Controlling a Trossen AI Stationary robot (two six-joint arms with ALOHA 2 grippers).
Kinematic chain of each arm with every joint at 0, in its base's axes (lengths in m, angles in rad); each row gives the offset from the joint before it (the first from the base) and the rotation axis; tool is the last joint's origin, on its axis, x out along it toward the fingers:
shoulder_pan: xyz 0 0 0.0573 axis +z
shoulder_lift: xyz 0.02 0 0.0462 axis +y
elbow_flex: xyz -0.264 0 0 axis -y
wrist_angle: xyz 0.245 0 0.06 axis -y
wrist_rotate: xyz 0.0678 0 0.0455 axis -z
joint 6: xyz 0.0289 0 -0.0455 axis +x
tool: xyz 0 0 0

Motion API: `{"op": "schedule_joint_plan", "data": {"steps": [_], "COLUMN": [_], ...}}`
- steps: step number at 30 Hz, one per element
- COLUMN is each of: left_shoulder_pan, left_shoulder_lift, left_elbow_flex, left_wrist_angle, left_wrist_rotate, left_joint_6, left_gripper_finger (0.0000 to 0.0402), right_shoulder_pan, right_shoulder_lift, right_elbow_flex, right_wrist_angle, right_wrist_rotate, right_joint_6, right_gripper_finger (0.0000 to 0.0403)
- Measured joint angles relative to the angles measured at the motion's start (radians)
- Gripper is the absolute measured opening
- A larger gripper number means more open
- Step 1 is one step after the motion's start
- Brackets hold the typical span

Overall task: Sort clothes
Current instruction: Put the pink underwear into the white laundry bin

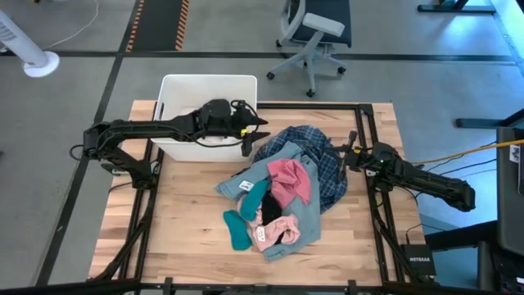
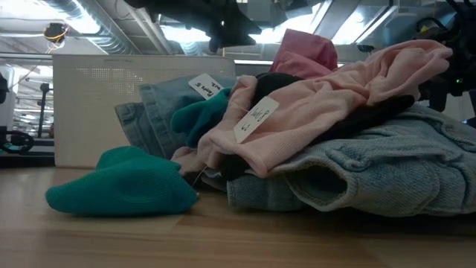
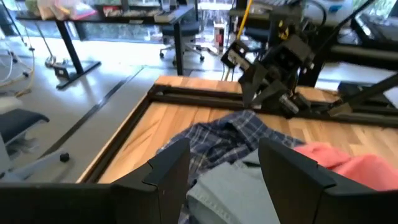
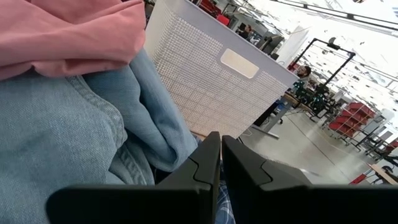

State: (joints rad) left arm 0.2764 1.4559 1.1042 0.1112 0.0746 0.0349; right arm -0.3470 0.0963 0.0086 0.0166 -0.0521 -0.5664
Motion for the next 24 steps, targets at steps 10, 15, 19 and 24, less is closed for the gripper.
{"op": "schedule_joint_plan", "data": {"steps": [10,15,19,24], "left_shoulder_pan": [0.0,-0.001,0.0,0.0], "left_shoulder_lift": [0.0,0.0,0.0,0.0], "left_elbow_flex": [0.0,0.0,0.0,0.0], "left_wrist_angle": [0.051,0.056,0.059,0.059], "left_wrist_rotate": [0.0,0.0,0.0,0.0], "left_joint_6": [-0.028,-0.028,-0.029,-0.035], "left_gripper_finger": [0.0186,0.0186,0.0186,0.0186], "right_shoulder_pan": [0.0,0.0,0.0,0.0], "right_shoulder_lift": [0.0,0.0,0.0,0.0], "right_elbow_flex": [0.0,0.0,0.0,0.0], "right_wrist_angle": [0.0,0.0,0.0,0.0], "right_wrist_rotate": [0.0,0.0,0.0,0.0], "right_joint_6": [0.0,0.0,0.0,0.0], "right_gripper_finger": [0.0035,0.0035,0.0035,0.0035]}}
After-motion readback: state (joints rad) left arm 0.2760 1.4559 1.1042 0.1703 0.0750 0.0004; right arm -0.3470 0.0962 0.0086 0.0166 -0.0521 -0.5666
